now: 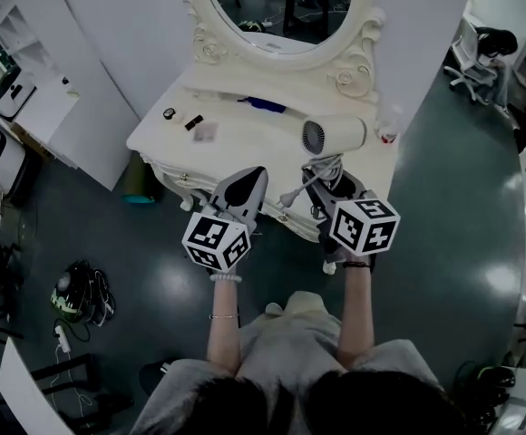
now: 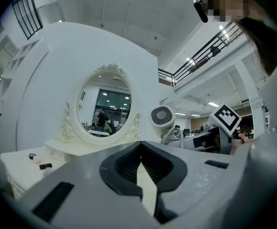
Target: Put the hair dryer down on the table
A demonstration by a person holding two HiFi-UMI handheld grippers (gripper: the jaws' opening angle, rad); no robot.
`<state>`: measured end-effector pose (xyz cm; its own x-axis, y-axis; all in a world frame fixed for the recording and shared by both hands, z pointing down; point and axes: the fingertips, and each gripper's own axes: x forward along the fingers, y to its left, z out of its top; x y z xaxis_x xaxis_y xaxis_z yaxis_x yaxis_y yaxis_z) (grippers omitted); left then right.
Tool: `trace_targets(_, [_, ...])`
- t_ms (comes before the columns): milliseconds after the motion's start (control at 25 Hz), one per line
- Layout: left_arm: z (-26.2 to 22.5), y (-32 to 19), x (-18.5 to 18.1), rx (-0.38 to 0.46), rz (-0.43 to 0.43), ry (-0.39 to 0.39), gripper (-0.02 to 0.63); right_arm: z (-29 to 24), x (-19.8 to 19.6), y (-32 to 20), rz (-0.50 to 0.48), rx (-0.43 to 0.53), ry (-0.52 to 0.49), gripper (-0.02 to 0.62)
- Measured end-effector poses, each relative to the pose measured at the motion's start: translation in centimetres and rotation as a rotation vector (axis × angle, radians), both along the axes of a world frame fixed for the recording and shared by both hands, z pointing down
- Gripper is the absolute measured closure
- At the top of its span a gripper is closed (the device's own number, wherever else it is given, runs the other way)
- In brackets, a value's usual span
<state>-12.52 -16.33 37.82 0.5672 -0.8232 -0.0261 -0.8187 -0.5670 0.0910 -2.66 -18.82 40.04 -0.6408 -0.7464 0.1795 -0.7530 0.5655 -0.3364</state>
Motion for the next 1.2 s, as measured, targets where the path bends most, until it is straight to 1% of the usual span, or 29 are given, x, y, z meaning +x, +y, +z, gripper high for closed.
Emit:
trace_targets(320, [1.6, -2.0, 1.5, -0.039, 0.060, 0.019, 0.601, 1.7, 1.1, -1.7, 0.041, -0.052, 0.025, 0.408])
trace_targets(440, [2.2, -3.0, 2.0, -0.052, 0.076, 0.016, 0.601, 2.5, 1.5, -2.6, 0.050, -0.071, 0.025, 0.408])
trace_targets(600, [2.8, -4.4, 2.6, -0.070, 0.090, 0.014, 0.601, 3.8, 2.0, -3.7, 0.053, -0.106, 0.051, 0.408])
trace_targets(720, [3.4, -5.6, 3.1, -0.089, 0.107, 0.010, 0.601, 4.9, 2.3, -4.8, 0.061, -0.140, 0.045, 0.408])
trace_targets(960, [5.2, -8.4, 4.4, -0.145, 0.126, 0.016, 0.601, 6.5, 3.8, -7.0, 0.079, -0.198, 0.066, 0.408])
trace_targets(1200, [7.5, -9.5, 5.4, -0.209, 0.131, 0.019, 0.601, 8.1, 4.7, -8.0, 0.078, -0.240, 0.093, 0.408])
